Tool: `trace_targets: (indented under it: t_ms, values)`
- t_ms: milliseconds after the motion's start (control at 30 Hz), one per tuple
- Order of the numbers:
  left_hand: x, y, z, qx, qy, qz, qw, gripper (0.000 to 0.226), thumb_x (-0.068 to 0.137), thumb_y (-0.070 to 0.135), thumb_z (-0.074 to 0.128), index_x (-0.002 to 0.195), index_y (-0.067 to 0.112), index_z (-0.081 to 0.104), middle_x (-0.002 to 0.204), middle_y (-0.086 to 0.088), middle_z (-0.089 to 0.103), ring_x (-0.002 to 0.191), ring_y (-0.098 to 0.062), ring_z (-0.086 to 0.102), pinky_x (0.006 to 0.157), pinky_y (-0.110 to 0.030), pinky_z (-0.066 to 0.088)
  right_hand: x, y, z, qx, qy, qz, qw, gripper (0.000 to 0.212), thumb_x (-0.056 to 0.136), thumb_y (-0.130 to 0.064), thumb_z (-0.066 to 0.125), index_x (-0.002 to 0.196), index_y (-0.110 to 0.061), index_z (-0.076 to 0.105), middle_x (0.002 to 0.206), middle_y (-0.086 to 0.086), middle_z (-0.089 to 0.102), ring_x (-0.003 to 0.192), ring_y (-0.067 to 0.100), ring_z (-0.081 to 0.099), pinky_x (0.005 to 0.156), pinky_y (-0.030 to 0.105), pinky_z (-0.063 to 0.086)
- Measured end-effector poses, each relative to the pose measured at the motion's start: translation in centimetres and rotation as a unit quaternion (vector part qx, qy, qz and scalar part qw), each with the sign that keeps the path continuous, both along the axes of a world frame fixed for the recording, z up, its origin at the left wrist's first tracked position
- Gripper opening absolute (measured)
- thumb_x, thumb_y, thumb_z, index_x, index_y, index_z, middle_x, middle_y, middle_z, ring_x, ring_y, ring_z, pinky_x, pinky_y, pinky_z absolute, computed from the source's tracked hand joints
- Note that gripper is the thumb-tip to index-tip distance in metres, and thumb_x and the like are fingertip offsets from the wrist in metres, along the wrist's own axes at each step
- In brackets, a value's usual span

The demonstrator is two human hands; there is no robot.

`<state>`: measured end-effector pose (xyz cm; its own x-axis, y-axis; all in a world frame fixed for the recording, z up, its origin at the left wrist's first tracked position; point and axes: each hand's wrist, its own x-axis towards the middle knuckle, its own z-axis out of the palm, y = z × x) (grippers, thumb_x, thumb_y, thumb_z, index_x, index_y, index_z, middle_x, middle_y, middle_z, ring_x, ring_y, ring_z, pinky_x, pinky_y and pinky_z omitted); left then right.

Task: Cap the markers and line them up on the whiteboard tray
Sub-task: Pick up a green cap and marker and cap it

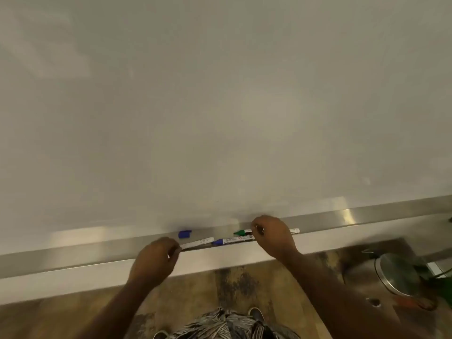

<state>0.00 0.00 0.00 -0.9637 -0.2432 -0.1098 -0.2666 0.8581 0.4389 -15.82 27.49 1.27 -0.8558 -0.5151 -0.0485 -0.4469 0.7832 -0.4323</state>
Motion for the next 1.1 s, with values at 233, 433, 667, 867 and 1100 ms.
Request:
trace_targets:
  t_ms: [233, 433, 667, 867, 1100]
  values:
    - [0.3, -4.0, 0.5, 0.007, 0.004, 0.041, 0.999, 0.007, 0.081, 0.020, 0.066, 0.088, 0.022, 0.067, 0.079, 0.006, 0.060, 0.069, -0.013, 0.057, 0.062, -0.029, 0.049, -1.7, -0.6, 0.5, 0.125, 0.046, 0.086, 0.987, 0.019, 0.089, -0.019, 0.052, 0.087, -0.017, 0.070, 0.092, 0.002, 0.067, 0.091, 0.024, 0.059, 0.067, 0.034, 0.048]
    - [0.6, -4.5, 0.3, 0.015, 0.021, 0.051, 0.998, 0.003, 0.083, 0.021, 0.066, 0.085, 0.021, 0.068, 0.079, 0.006, 0.060, 0.070, -0.011, 0.056, 0.063, -0.027, 0.048, -1.4, -1.2, 0.1, 0.165, 0.049, 0.125, 0.977, 0.021, 0.089, -0.016, 0.052, 0.101, -0.019, 0.069, 0.103, 0.003, 0.069, 0.096, 0.026, 0.060, 0.074, 0.036, 0.050]
    - [1.2, -5.0, -0.4, 0.013, 0.013, 0.055, 0.998, 0.009, 0.085, 0.022, 0.064, 0.091, 0.020, 0.069, 0.083, 0.003, 0.063, 0.073, -0.012, 0.058, 0.067, -0.027, 0.050, -1.8, -1.8, -0.3, 0.179, 0.062, 0.147, 0.971, 0.025, 0.091, -0.017, 0.054, 0.112, -0.021, 0.066, 0.109, 0.006, 0.071, 0.095, 0.026, 0.065, 0.084, 0.036, 0.052]
    - [2.1, -5.6, -1.1, 0.009, -0.009, 0.057, 0.998, 0.024, 0.087, 0.019, 0.059, 0.109, 0.015, 0.067, 0.102, -0.004, 0.068, 0.088, -0.020, 0.062, 0.078, -0.033, 0.049, -1.8, -1.5, 0.7, 0.057, 0.116, 0.186, 0.974, 0.020, 0.083, -0.016, 0.069, 0.103, -0.016, 0.071, 0.099, 0.006, 0.075, 0.086, 0.025, 0.068, 0.078, 0.032, 0.054]
    - [2.3, -4.7, -1.7, -0.031, -0.044, 0.055, 0.997, 0.030, 0.086, 0.040, 0.058, 0.113, 0.030, 0.062, 0.101, 0.004, 0.059, 0.093, -0.015, 0.055, 0.086, -0.038, 0.040, 0.1, -1.1, 3.5, -0.074, 0.166, 0.172, 0.968, 0.019, 0.082, -0.012, 0.071, 0.102, -0.014, 0.070, 0.096, 0.001, 0.074, 0.084, 0.019, 0.061, 0.074, 0.021, 0.041]
